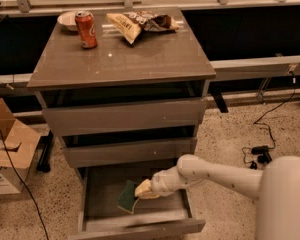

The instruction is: Pick sponge from bottom drawer and place on counter

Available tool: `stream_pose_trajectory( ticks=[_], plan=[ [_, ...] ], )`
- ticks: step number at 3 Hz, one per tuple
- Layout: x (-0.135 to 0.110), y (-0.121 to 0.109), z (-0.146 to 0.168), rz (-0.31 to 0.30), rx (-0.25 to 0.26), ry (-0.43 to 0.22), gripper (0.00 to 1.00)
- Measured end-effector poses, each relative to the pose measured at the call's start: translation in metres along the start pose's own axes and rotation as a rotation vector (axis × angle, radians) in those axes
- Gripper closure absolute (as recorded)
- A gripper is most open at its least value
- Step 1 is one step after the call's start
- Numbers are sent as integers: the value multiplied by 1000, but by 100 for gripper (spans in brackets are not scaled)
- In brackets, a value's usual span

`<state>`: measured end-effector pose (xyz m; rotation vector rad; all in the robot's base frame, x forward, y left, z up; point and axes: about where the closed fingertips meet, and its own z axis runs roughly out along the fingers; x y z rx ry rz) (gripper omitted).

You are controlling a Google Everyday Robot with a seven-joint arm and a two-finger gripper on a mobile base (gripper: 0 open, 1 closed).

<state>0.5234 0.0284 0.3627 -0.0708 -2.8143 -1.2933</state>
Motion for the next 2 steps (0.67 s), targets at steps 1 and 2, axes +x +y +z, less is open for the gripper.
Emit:
stream_pose_trajectory(
  ticks=[1, 2],
  plan=[
    [-7, 36, -83, -150, 12, -66, 100],
    [-22, 78, -162, -309, 58, -148, 100]
  ],
)
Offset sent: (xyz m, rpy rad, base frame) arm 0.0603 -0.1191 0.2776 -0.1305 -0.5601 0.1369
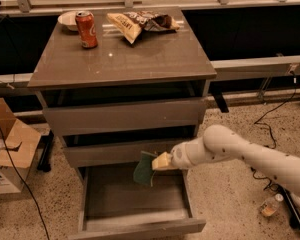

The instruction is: Pick sponge from bottom drawer and place on counter

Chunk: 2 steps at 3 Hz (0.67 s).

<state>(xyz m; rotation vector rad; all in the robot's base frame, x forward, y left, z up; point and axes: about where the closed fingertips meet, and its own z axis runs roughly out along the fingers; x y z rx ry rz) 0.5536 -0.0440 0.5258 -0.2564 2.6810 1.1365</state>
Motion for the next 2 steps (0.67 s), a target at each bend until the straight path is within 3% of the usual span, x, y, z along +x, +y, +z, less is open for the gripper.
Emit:
stream_pose_trajectory(
  ticks=[1, 2],
  plan=[
    [-47, 33, -69, -147, 75, -79, 100],
    [-95, 82, -153, -271, 175, -175, 100]
  ],
)
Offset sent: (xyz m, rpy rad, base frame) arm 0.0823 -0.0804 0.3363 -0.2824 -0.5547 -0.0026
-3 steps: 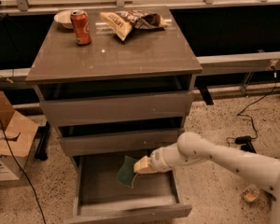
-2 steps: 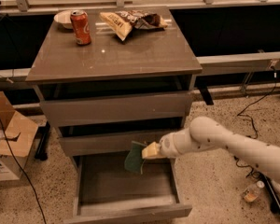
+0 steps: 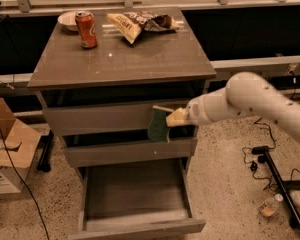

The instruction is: Pick sponge from bottom drawer and place on counter

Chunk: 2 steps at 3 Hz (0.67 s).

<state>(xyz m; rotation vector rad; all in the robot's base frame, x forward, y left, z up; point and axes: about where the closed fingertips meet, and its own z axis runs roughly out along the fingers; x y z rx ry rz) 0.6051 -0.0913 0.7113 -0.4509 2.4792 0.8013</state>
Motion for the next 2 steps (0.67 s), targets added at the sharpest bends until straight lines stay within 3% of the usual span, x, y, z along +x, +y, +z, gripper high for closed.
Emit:
stream_pose_trajectory(
  ticks=[1, 2],
  plan=[
    [-76, 20, -68, -100, 86, -84, 100],
    [-148, 37, -127, -168, 138, -175, 100]
  ],
)
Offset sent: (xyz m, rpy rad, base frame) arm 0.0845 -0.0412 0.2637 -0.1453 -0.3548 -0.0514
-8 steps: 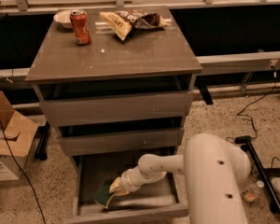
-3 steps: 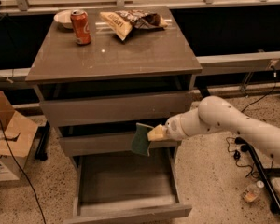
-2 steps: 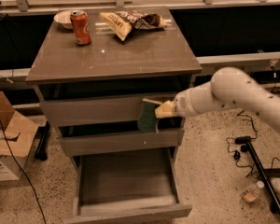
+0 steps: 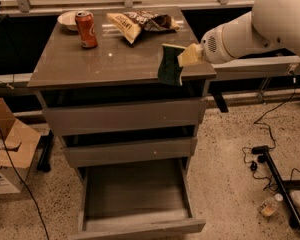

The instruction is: Pick sponge from bottom drawer and place on counter

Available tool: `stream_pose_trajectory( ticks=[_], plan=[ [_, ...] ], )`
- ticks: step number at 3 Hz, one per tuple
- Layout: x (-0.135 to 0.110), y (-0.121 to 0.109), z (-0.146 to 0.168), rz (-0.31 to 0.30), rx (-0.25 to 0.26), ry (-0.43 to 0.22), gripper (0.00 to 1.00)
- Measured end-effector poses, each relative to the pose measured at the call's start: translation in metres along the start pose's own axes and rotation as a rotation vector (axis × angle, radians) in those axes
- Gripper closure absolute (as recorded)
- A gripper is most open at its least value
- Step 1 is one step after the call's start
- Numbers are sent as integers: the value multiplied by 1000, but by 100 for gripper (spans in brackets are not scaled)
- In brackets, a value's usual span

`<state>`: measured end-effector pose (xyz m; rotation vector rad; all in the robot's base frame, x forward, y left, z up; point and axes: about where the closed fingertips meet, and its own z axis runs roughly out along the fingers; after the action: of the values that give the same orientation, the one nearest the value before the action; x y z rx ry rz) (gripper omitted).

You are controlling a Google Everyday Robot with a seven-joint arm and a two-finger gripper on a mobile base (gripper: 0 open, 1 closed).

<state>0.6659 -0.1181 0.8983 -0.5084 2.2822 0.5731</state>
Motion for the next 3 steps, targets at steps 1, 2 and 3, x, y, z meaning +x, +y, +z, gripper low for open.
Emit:
stream_pose_trajectory(
  ticks=[1, 2, 3],
  plan=[
    [0, 0, 0, 0, 0, 0, 100],
    [-27, -6, 25, -27, -4, -12, 100],
    [-51, -11, 60, -43, -31, -8, 97]
  ],
)
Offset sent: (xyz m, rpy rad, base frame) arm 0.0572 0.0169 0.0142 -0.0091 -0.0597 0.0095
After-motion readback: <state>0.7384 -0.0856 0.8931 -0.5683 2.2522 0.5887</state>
